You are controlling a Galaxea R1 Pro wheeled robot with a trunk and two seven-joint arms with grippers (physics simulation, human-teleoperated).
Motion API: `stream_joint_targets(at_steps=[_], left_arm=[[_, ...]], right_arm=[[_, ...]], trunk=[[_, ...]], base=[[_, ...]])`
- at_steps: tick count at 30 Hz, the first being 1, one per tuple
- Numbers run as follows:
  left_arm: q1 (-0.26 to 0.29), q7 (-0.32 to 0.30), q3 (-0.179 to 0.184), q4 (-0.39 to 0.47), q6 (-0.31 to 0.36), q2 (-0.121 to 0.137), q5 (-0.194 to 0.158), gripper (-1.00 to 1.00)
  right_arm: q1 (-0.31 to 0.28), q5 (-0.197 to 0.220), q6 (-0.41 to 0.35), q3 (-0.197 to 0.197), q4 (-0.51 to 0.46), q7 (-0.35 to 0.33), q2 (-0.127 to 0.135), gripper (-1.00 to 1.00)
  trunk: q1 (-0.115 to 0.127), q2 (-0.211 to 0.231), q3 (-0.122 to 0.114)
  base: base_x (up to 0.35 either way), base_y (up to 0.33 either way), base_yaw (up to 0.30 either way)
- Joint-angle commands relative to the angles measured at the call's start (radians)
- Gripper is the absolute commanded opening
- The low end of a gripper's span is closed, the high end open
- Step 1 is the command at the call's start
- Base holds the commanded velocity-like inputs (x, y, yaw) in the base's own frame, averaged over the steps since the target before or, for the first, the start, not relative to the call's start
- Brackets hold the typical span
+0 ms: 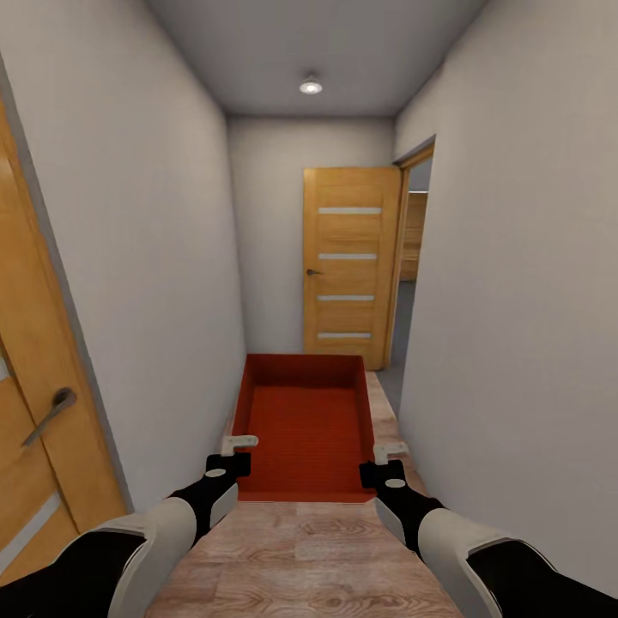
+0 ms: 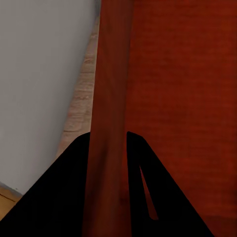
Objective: Move the two storage containers from the living room to the garage. In the garage, place one container on the floor and stack the other container on top of it (either order is fine).
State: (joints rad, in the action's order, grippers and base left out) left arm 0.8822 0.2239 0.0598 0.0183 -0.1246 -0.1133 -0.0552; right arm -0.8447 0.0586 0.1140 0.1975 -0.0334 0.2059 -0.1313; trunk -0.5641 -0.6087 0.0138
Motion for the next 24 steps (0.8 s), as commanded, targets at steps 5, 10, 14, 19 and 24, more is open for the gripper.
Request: stream_joint_targets(at_steps=[5,10,14,19,24], left_arm=[[0.001,0.02,-0.026,0.006,-0.023,0.0,0.0,-1.0],[0.001,0.02,-0.026,0.006,-0.023,0.0,0.0,-1.0],[0.001,0.02,-0.026,0.006,-0.023,0.0,0.0,-1.0],[0.001,0.02,-0.026,0.006,-0.023,0.0,0.0,-1.0],[0.001,0.02,-0.026,0.006,-0.023,0.0,0.0,-1.0]], right_arm=[[-0.001,0.024,0.006,0.0,0.006,0.007,-0.004,-1.0],[-0.001,0.025,0.006,0.0,0.006,0.007,-0.003,-1.0],[-0.001,0.025,0.006,0.0,0.006,0.007,-0.003,-1.0],[-0.001,0.025,0.006,0.0,0.006,0.007,-0.003,-1.0],[-0.001,0.025,0.006,0.0,0.006,0.007,-0.002,-1.0]], trunk=[[-0.001,-0.001,0.001],[-0.001,-0.001,0.001],[-0.001,-0.001,0.001],[-0.001,-0.001,0.001],[-0.001,-0.001,0.001]], base=[[0.323,0.0,0.0],[0.323,0.0,0.0],[0.323,0.0,0.0],[0.323,0.0,0.0],[0.323,0.0,0.0]])
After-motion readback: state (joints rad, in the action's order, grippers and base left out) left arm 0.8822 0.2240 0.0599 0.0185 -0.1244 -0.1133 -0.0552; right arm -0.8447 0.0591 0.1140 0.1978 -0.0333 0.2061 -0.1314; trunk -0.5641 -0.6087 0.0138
